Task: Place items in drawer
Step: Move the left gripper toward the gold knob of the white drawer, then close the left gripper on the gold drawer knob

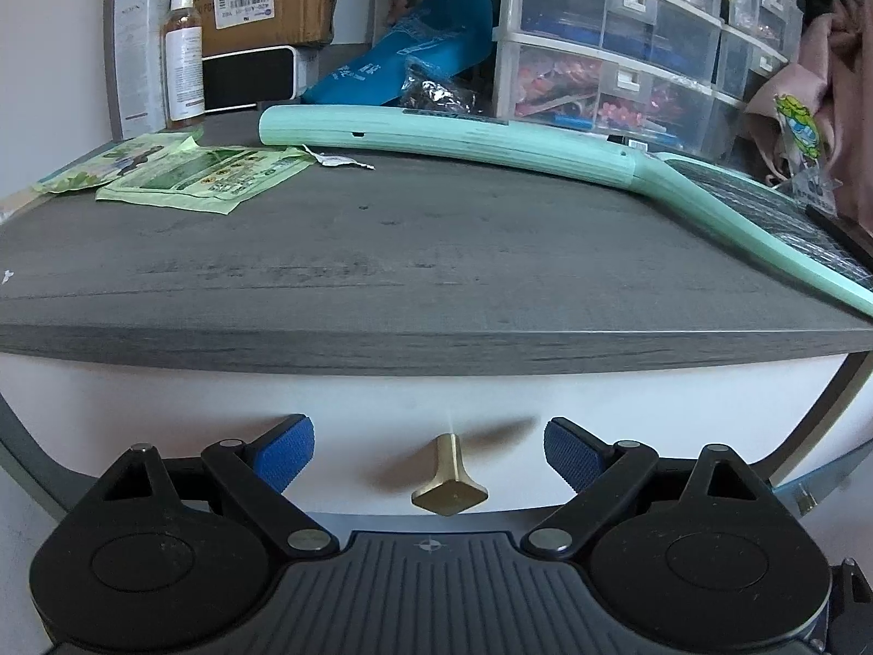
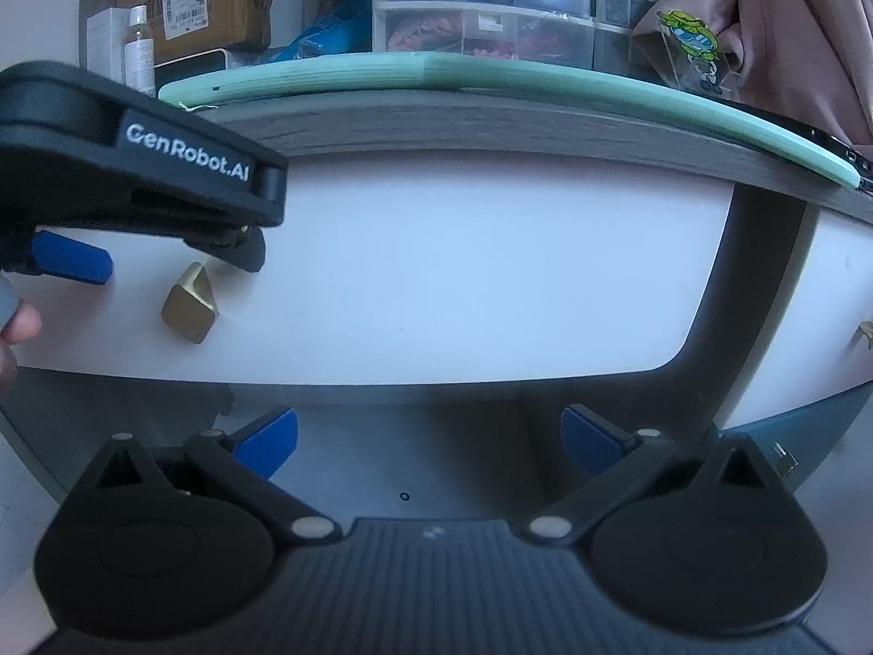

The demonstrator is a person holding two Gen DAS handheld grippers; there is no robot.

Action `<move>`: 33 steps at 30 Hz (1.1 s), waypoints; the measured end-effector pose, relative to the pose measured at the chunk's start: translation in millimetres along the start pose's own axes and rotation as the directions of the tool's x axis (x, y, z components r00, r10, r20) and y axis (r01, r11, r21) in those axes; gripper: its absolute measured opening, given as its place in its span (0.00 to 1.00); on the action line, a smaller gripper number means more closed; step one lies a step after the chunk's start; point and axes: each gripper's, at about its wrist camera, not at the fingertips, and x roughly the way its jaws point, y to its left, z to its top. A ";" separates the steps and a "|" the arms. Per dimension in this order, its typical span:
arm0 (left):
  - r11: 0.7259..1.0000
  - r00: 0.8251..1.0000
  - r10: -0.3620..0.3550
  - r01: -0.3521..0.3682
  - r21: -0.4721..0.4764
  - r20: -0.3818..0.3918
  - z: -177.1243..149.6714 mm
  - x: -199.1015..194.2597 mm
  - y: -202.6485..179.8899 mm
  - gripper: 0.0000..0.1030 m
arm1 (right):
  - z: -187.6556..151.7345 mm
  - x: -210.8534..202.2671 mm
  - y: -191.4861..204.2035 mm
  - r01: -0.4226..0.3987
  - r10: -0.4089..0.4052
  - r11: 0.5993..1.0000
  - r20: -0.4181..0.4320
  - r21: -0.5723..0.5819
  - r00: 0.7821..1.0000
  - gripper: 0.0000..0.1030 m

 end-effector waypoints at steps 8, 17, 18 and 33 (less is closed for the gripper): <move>1.000 1.000 0.012 -0.012 -0.007 -0.015 -0.2 4.0 -1.3 0.90 | -0.7 0.5 -0.4 0.001 -0.001 1.000 -0.001 0.004 1.000 1.00; 1.000 1.000 0.019 -0.019 -0.003 -0.023 0.9 4.9 -2.1 0.90 | -1.1 0.2 0.9 -0.001 0.001 1.000 -0.001 0.006 1.000 1.00; 1.000 1.000 0.021 -0.021 0.000 -0.023 0.8 5.0 -2.4 0.90 | -1.0 0.3 0.8 -0.001 0.001 1.000 -0.001 0.007 1.000 1.00; 0.999 0.994 -0.053 0.052 -0.013 -0.094 12.1 5.7 -6.0 0.14 | -1.2 -0.6 2.6 -0.009 0.009 1.000 -0.002 0.004 1.000 1.00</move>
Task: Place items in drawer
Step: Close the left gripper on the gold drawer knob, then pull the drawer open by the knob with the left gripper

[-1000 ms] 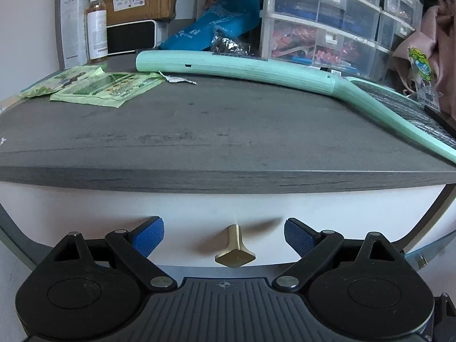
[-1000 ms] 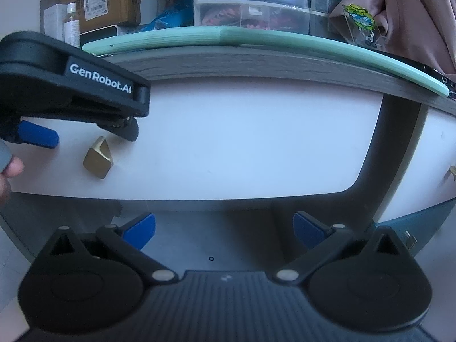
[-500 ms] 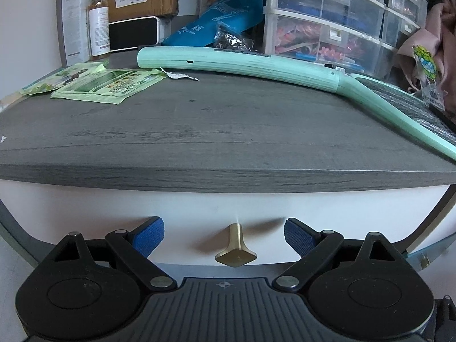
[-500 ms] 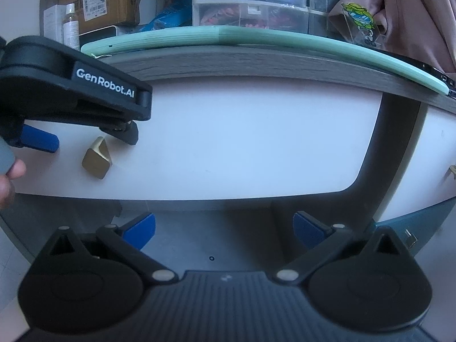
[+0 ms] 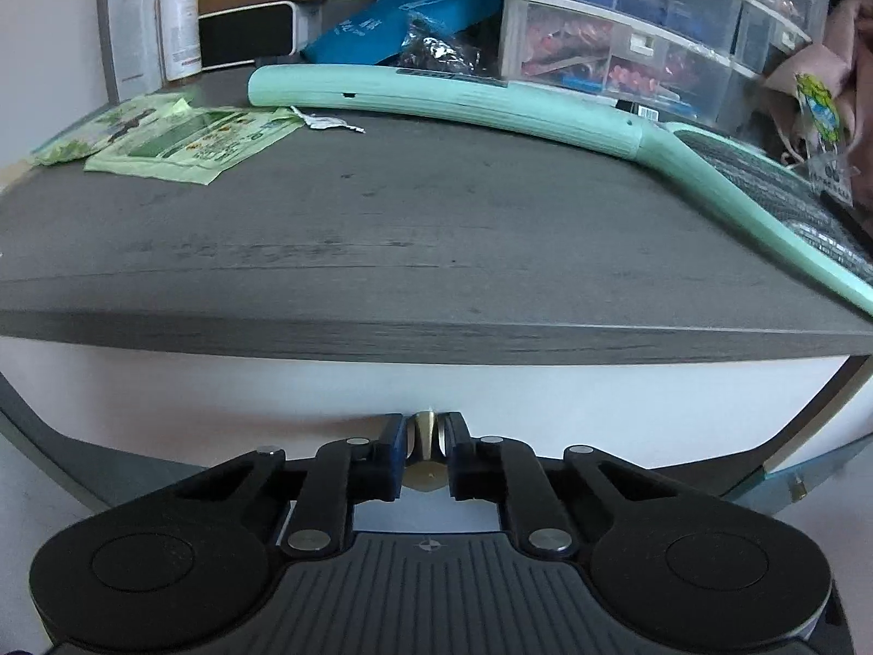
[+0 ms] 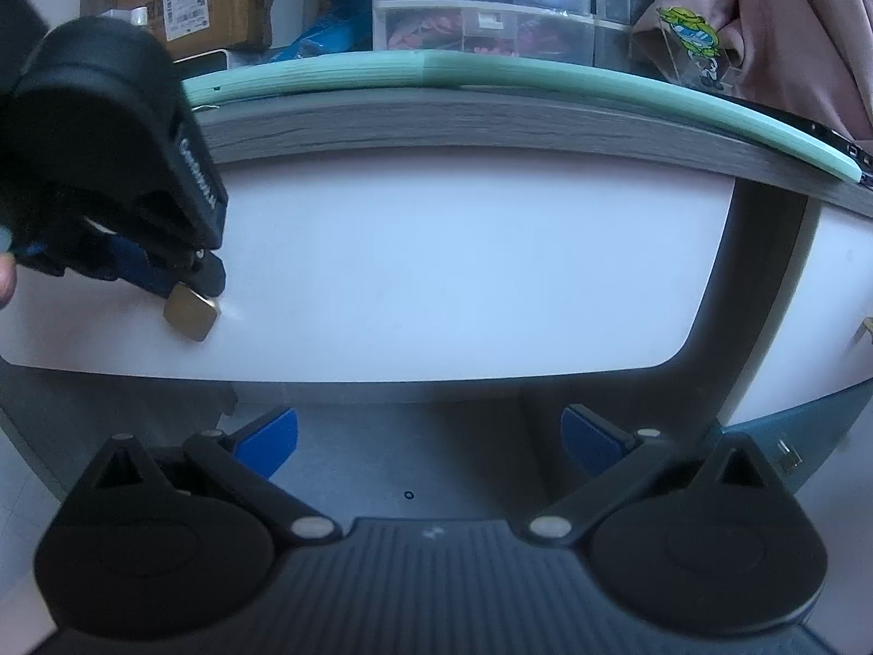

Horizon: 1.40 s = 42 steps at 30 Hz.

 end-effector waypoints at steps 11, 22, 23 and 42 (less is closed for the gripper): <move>1.000 0.999 0.005 -0.005 0.011 -0.032 4.8 2.2 -1.9 0.13 | 1.7 1.7 -1.4 -0.001 0.001 1.000 0.000 0.003 1.000 1.00; 1.000 0.997 0.009 -0.008 0.014 -0.072 8.1 3.0 -4.0 0.13 | 5.0 -1.4 -2.6 -0.006 0.006 1.000 0.005 0.015 1.000 1.00; 1.000 0.997 0.008 -0.007 0.014 -0.073 7.8 2.6 -3.9 0.13 | 5.2 -2.3 -3.1 -0.006 0.005 1.000 0.009 0.018 1.000 1.00; 1.000 0.998 0.004 -0.003 0.013 -0.063 -11.8 -15.6 -4.8 0.14 | 3.6 -18.6 -9.7 0.001 -0.003 1.000 0.038 0.031 0.999 1.00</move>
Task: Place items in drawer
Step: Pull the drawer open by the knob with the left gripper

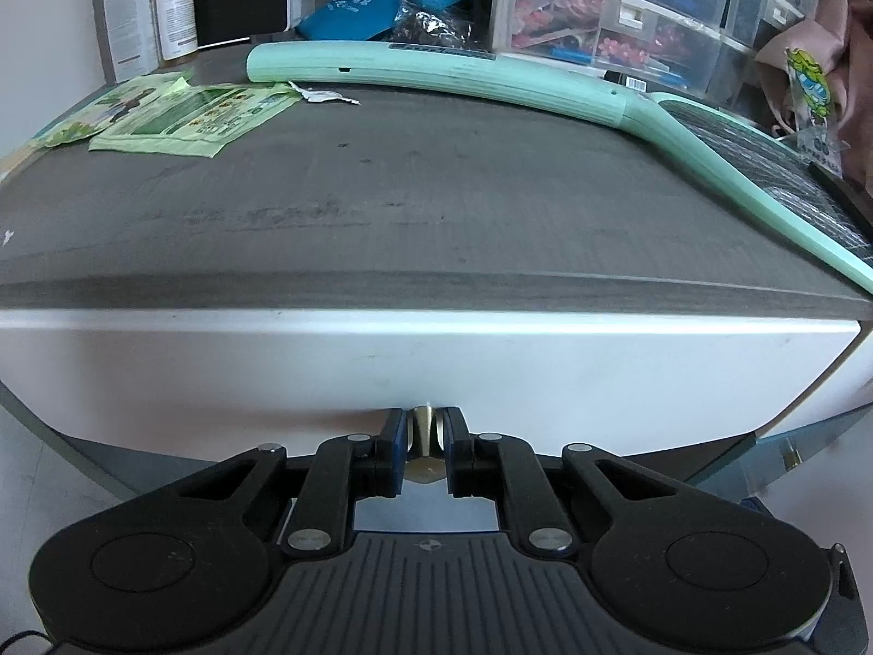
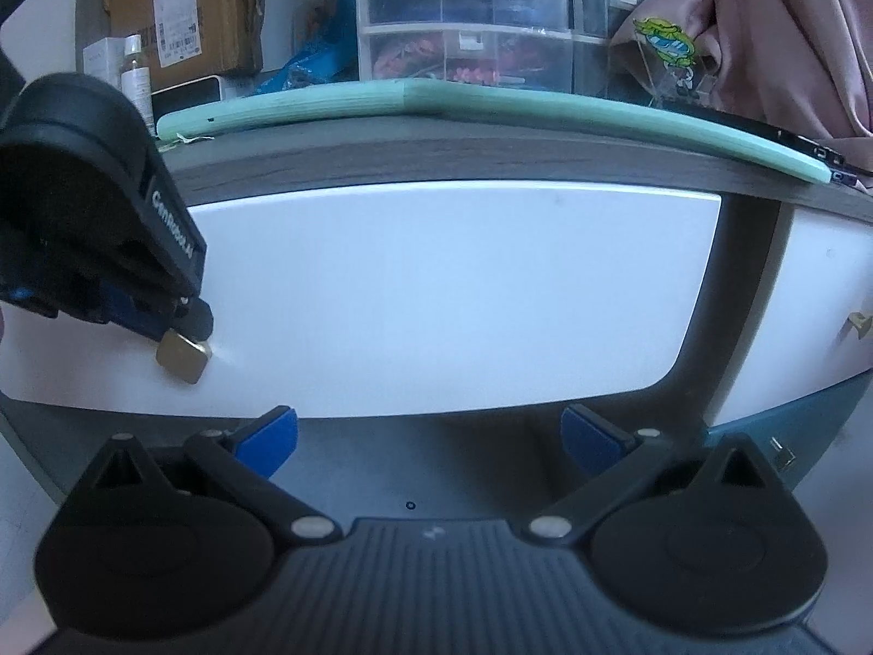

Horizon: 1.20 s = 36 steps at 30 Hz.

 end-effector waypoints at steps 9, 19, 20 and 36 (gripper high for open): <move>1.000 1.000 -0.008 0.008 -0.007 0.002 -18.9 -15.6 -0.1 0.14 | -4.1 -19.0 1.3 -0.005 0.005 1.000 0.005 -0.014 1.000 1.00; 1.000 1.000 -0.008 0.008 0.009 0.002 -45.9 -37.9 -4.5 0.14 | -7.6 -49.0 -7.3 -0.003 0.003 1.000 0.010 -0.009 1.000 1.00; 1.000 1.000 -0.010 0.010 0.010 0.001 -48.3 -40.2 -4.5 0.14 | -7.4 -52.1 -8.9 0.002 -0.002 1.000 0.009 -0.008 1.000 1.00; 0.999 1.000 -0.019 0.020 0.032 -0.023 -84.8 -72.2 -3.9 0.15 | -2.1 -93.9 -38.1 0.030 -0.030 1.000 0.027 0.002 0.999 1.00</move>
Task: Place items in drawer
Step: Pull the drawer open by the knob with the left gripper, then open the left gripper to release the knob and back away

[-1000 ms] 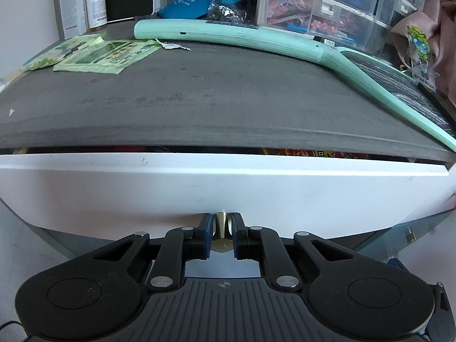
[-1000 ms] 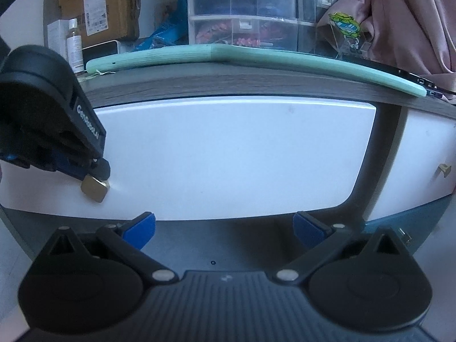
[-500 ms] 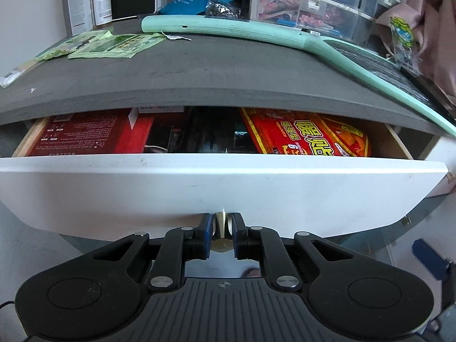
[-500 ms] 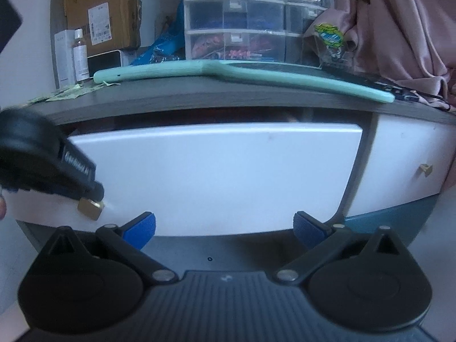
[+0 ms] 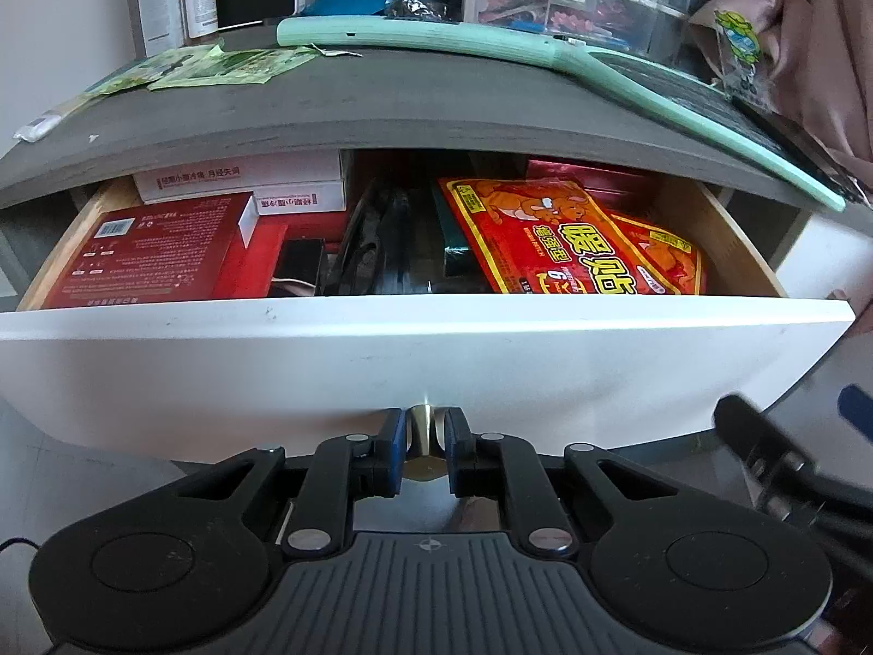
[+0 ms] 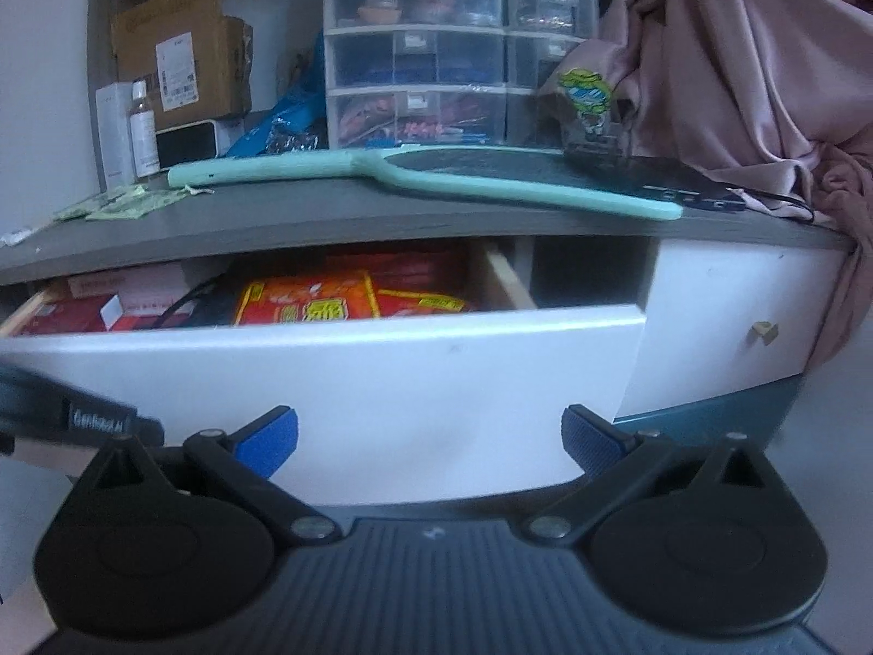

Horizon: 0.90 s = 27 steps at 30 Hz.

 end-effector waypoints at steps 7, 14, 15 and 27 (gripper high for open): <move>1.000 1.000 0.001 -0.001 0.015 -0.009 -12.8 -10.6 -1.9 0.15 | 3.7 -13.1 -5.1 -0.007 0.007 1.000 0.006 0.007 1.000 1.00; 1.000 1.000 0.001 0.000 0.017 -0.019 -19.0 -17.0 -3.1 0.15 | 5.7 -21.5 -6.2 -0.012 0.012 1.000 0.020 0.014 1.000 1.00; 1.000 1.000 0.000 0.001 0.016 -0.021 -19.3 -17.5 -3.3 0.15 | 6.1 -21.7 -5.8 -0.012 0.012 1.000 0.021 0.012 1.000 1.00; 1.000 1.000 -0.001 0.001 0.021 -0.031 -25.8 -24.8 -5.5 0.16 | 11.9 -17.9 7.7 -0.051 0.051 0.998 0.031 -0.028 0.998 1.00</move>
